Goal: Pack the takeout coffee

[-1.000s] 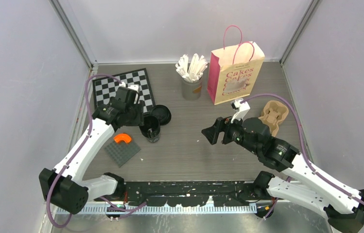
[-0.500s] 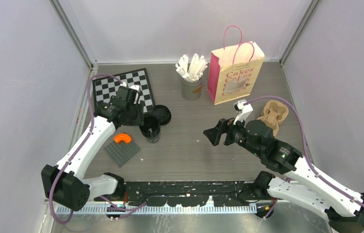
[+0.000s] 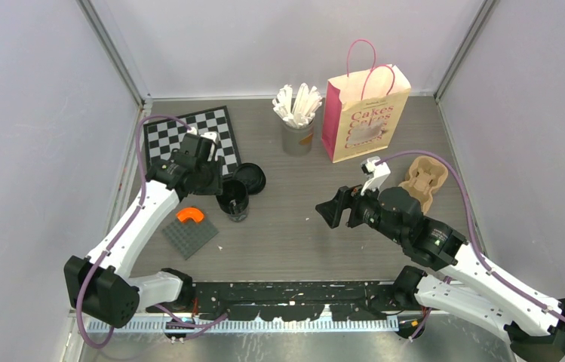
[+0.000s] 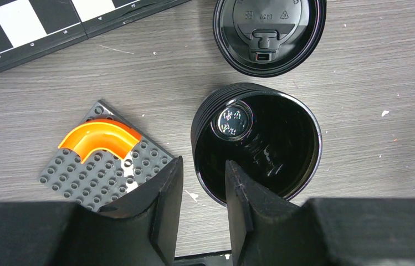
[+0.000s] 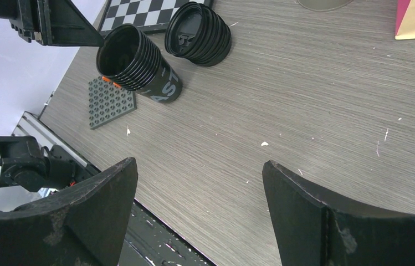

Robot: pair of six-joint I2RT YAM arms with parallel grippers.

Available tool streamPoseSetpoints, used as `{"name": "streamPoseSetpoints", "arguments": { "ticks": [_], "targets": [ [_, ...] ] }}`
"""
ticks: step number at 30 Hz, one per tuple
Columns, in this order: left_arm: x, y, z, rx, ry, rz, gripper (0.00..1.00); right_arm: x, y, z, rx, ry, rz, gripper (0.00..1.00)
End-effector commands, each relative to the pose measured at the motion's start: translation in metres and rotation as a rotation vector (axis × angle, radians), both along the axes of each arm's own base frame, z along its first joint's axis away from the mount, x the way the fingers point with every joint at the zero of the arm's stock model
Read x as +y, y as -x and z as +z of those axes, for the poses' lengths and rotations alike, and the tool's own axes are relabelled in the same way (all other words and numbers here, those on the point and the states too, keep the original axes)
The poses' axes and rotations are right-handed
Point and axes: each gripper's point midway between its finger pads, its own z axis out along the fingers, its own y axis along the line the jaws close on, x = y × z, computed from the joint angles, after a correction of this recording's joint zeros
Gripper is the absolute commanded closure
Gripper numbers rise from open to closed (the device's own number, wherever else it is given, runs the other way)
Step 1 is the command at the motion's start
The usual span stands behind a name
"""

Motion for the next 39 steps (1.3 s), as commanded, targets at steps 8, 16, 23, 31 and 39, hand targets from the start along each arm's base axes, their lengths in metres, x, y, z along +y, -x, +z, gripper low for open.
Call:
{"name": "streamPoseSetpoints", "arguments": {
  "ticks": [8, 16, 23, 31, 39],
  "targets": [
    [-0.002, -0.01, 0.001, -0.037, -0.002, -0.026, 0.7, -0.001, -0.003, 0.008, -0.029, -0.029, -0.016, 0.13],
    [-0.001, -0.01, -0.007, -0.004, -0.015, -0.027, 0.72, -0.002, -0.004, 0.011, -0.037, -0.029, -0.018, 0.13],
    [0.001, -0.009, -0.011, 0.03, -0.039, -0.029, 0.77, -0.002, -0.004, 0.007, -0.033, -0.027, -0.022, 0.14],
    [-0.002, -0.012, 0.004, -0.038, -0.01, -0.032, 0.85, 0.004, -0.006, -0.002, -0.017, -0.004, -0.008, 0.14],
    [-0.004, -0.012, 0.01, -0.048, -0.003, -0.061, 1.0, 0.005, -0.01, -0.001, -0.029, 0.01, -0.012, 0.14]
  ]
}}
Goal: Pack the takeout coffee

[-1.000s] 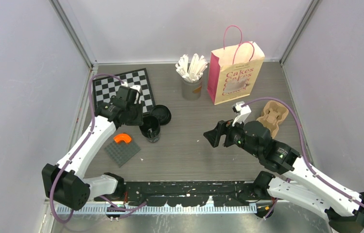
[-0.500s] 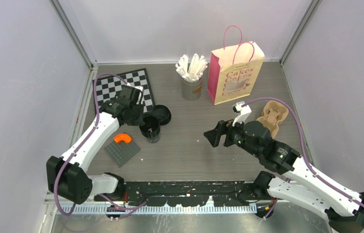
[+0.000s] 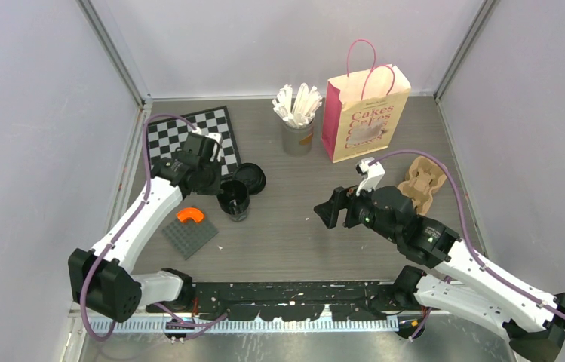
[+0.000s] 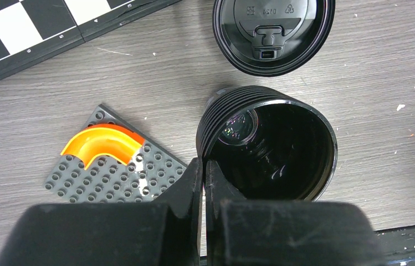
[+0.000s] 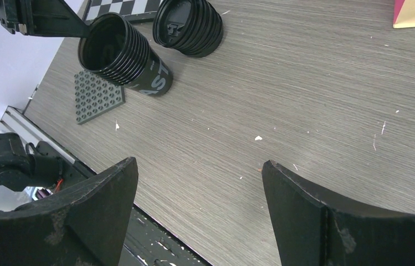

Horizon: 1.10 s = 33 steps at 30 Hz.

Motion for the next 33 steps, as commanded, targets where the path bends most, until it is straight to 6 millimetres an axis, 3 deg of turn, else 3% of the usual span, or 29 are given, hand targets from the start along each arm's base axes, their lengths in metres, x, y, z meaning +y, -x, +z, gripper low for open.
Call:
{"name": "streamPoseSetpoints", "arguments": {
  "ticks": [1, 7, 20, 33],
  "targets": [
    [-0.004, -0.009, 0.021, -0.068, 0.029, -0.026, 1.0, 0.003, -0.006, 0.014, -0.054, -0.027, -0.004, 0.14],
    [-0.005, -0.007, 0.026, -0.064, 0.044, -0.013, 1.0, 0.002, -0.007, 0.014, -0.055, -0.025, -0.009, 0.14],
    [-0.009, -0.006, 0.057, -0.082, 0.085, 0.007, 1.0, 0.004, -0.01, 0.017, -0.058, -0.029, -0.014, 0.14],
    [-0.005, 0.007, 0.109, -0.196, 0.126, -0.007, 1.0, -0.002, -0.009, 0.042, -0.088, -0.023, -0.019, 0.14]
  ]
}}
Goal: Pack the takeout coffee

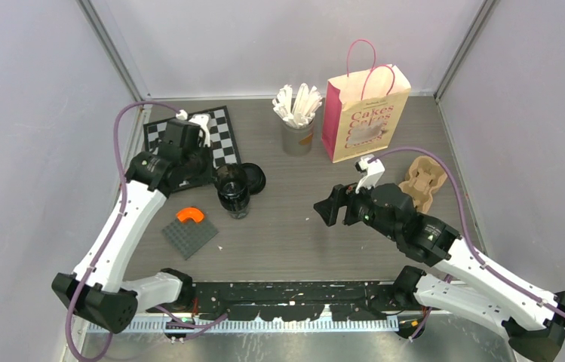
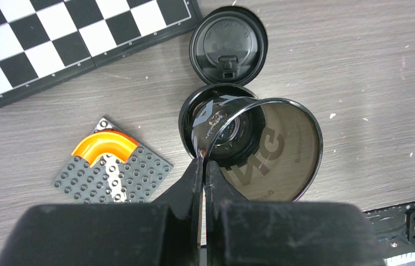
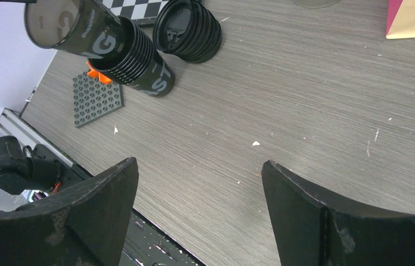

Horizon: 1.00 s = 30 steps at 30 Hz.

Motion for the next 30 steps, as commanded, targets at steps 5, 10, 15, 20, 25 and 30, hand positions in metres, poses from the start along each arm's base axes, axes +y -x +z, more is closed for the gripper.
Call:
{"name": "streamPoseSetpoints", "arguments": {
  "ticks": [5, 10, 15, 20, 25, 30],
  "targets": [
    [-0.019, 0.008, 0.061, -0.127, 0.149, -0.073, 1.0, -0.019, -0.006, 0.06, -0.122, -0.023, -0.062, 0.14],
    [-0.047, 0.008, 0.07, -0.116, 0.275, -0.152, 1.0, -0.03, -0.002, 0.073, -0.143, -0.052, -0.091, 0.14],
    [-0.075, 0.0, 0.052, -0.085, 0.297, -0.184, 1.0, -0.043, -0.001, 0.075, -0.155, -0.058, -0.135, 0.14],
    [-0.122, -0.005, 0.028, -0.067, 0.301, -0.25, 1.0, -0.057, 0.0, 0.073, -0.153, -0.051, -0.186, 0.14],
    [-0.169, -0.014, -0.021, -0.015, 0.291, -0.28, 1.0, -0.068, 0.001, 0.075, -0.156, -0.074, -0.233, 0.13],
    [-0.212, -0.012, -0.07, 0.04, 0.27, -0.333, 1.0, -0.07, 0.001, 0.069, -0.142, -0.068, -0.249, 0.13]
  ]
}}
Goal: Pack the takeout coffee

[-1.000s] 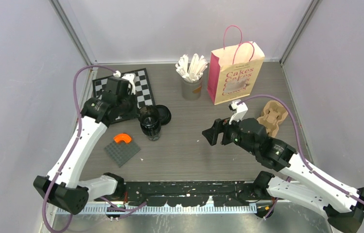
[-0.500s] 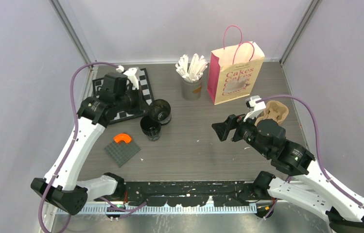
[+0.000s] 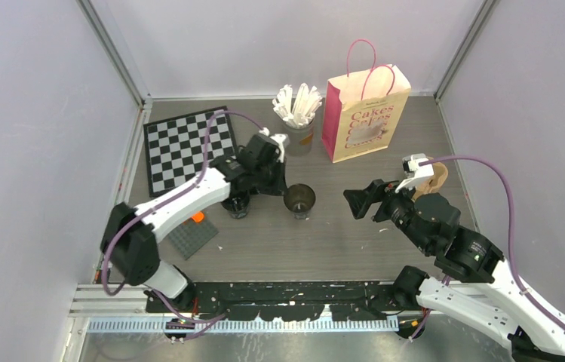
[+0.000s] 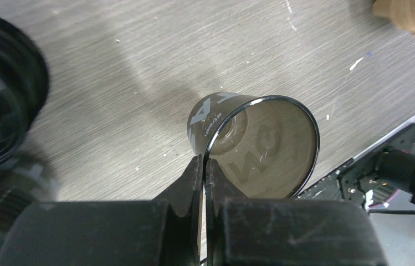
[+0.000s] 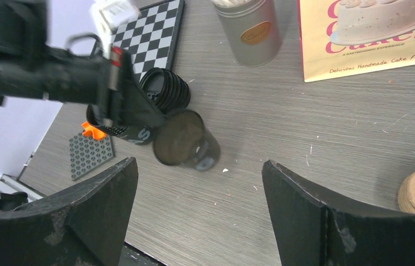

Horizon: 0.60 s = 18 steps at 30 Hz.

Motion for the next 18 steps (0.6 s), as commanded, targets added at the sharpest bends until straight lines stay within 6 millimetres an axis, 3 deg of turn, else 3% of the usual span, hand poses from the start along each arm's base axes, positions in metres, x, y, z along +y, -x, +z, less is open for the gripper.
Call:
{"name": "streamPoseSetpoints", "arguments": {
  "ticks": [1, 5, 10, 15, 18],
  "targets": [
    [-0.04, -0.012, -0.015, -0.041, 0.045, -0.017, 1.0, -0.007, -0.002, 0.004, -0.001, -0.015, -0.046, 0.13],
    [-0.054, -0.006, -0.041, 0.018, 0.028, -0.046, 1.0, -0.009, -0.002, -0.001, 0.014, -0.001, -0.051, 0.13],
    [-0.057, -0.003, -0.043, 0.007, 0.015, -0.05, 0.99, -0.007, -0.004, -0.007, 0.026, 0.009, -0.056, 0.13],
    [-0.051, -0.001, -0.03, -0.012, 0.014, -0.05, 0.68, -0.001, -0.005, -0.011, 0.039, 0.014, -0.041, 0.13],
    [-0.04, -0.002, -0.01, -0.063, -0.004, -0.039, 0.58, 0.0, -0.005, -0.014, 0.046, 0.022, -0.035, 0.13]
  ]
}}
